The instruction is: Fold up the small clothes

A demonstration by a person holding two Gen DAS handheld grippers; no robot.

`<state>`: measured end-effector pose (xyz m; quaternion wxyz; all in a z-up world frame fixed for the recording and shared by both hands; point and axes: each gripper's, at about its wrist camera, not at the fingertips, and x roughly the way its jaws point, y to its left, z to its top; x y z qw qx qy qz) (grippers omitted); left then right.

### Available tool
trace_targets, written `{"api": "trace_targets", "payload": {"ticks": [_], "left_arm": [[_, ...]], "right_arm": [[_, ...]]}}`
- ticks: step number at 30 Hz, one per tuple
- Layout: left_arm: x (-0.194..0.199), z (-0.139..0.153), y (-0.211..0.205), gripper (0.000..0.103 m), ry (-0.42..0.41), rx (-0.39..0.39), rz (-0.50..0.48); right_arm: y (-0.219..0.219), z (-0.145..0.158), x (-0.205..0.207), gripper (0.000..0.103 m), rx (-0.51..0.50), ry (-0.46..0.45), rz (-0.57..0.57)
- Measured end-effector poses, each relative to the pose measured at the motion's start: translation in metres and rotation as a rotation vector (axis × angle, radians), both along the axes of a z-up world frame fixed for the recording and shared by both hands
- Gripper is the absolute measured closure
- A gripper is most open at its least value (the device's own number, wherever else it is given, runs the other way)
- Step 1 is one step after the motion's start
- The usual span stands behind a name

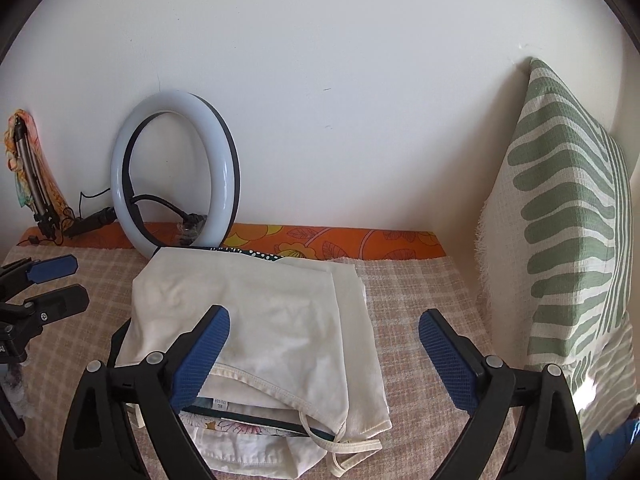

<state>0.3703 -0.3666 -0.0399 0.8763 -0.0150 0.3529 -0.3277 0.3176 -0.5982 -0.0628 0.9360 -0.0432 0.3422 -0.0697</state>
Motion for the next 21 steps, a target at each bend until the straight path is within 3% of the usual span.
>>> {"api": "trace_targets", "payload": {"ticks": [12,21], "left_arm": [[-0.053,0.048,0.051,0.023,-0.040,-0.036,0.028],[-0.099,0.078,0.091,0.022,-0.113,-0.052,0.041]], "right_arm": [[0.048,0.064,-0.060,0.001,-0.032,-0.085,0.024],[0.094,0.095,-0.102,0.000,-0.043,-0.125,0.055]]}}
